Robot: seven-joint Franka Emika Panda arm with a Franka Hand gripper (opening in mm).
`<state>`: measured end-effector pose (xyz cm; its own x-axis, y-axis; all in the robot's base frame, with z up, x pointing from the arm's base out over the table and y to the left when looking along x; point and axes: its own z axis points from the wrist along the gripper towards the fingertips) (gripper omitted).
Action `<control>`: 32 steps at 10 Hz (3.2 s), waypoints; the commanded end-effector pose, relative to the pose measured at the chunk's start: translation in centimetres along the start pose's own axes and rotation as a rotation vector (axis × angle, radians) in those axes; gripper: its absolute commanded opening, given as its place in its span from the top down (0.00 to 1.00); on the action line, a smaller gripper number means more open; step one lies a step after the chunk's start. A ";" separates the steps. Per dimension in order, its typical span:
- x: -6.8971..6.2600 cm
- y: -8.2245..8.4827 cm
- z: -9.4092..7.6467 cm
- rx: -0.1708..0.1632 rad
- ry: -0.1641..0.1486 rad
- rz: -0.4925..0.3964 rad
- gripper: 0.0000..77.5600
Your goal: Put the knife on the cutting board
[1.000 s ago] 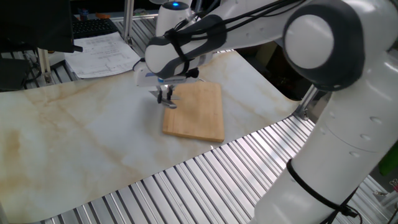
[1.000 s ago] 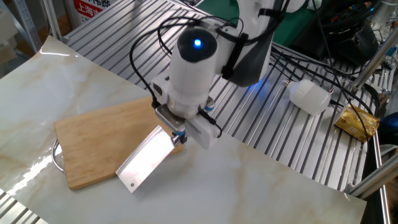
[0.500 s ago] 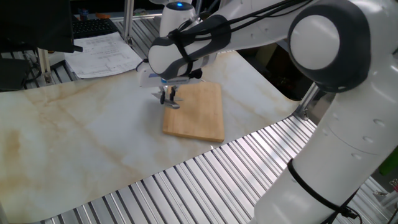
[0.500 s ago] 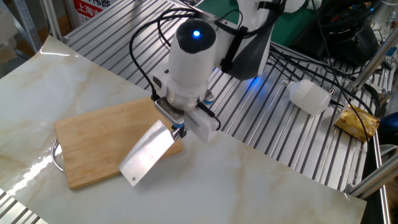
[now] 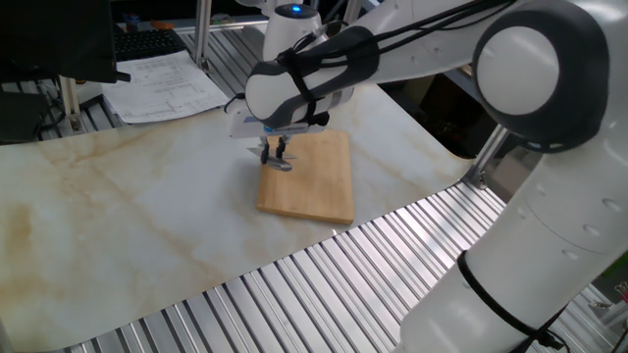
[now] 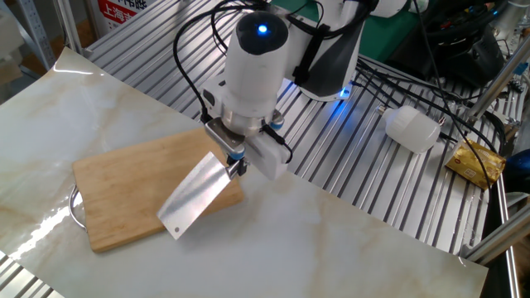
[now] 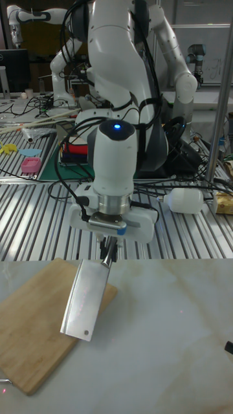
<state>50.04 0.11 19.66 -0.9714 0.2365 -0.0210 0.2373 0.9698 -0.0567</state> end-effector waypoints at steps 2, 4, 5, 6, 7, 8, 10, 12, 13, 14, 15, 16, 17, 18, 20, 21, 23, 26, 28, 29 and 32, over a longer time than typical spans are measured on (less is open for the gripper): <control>0.5 -1.5 -0.8 0.019 -0.042 0.022 0.99; 0.9 -2.1 -0.9 0.014 -0.060 0.036 0.99; 0.9 -2.4 -0.9 0.014 -0.073 0.044 0.99; 0.9 -2.6 -0.8 0.024 -0.085 0.048 0.99; 0.7 -2.8 -0.7 0.027 -0.091 0.051 0.99; 0.4 -3.1 -0.4 0.027 -0.094 0.051 0.99; -0.2 -3.7 0.1 0.035 -0.111 0.057 0.99; -0.6 -4.2 0.5 0.047 -0.140 0.080 0.99; -0.8 -4.3 0.6 0.051 -0.150 0.085 0.99; -1.0 -4.5 0.8 0.055 -0.161 0.091 0.99; -1.3 -4.9 1.2 0.058 -0.167 0.093 0.99; -1.3 -4.9 1.2 0.058 -0.167 0.093 0.99; -1.8 -5.6 1.8 0.057 -0.171 0.096 0.99; -1.9 -5.7 1.9 0.064 -0.176 0.097 0.99; -2.1 -5.9 2.1 0.072 -0.179 0.098 0.99; -2.1 -6.0 2.2 0.075 -0.180 0.098 0.99; -2.4 -6.4 2.6 0.075 -0.187 0.095 0.99; -2.7 -6.8 3.0 0.082 -0.197 0.088 0.99; -3.3 -7.4 3.9 0.077 -0.204 0.070 0.99; -3.6 -7.8 4.4 0.072 -0.205 0.060 0.99; -4.4 -7.9 5.3 0.060 -0.198 0.045 0.99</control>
<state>51.57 -8.55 15.54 -0.9363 0.2714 -0.2230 0.3030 0.9451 -0.1220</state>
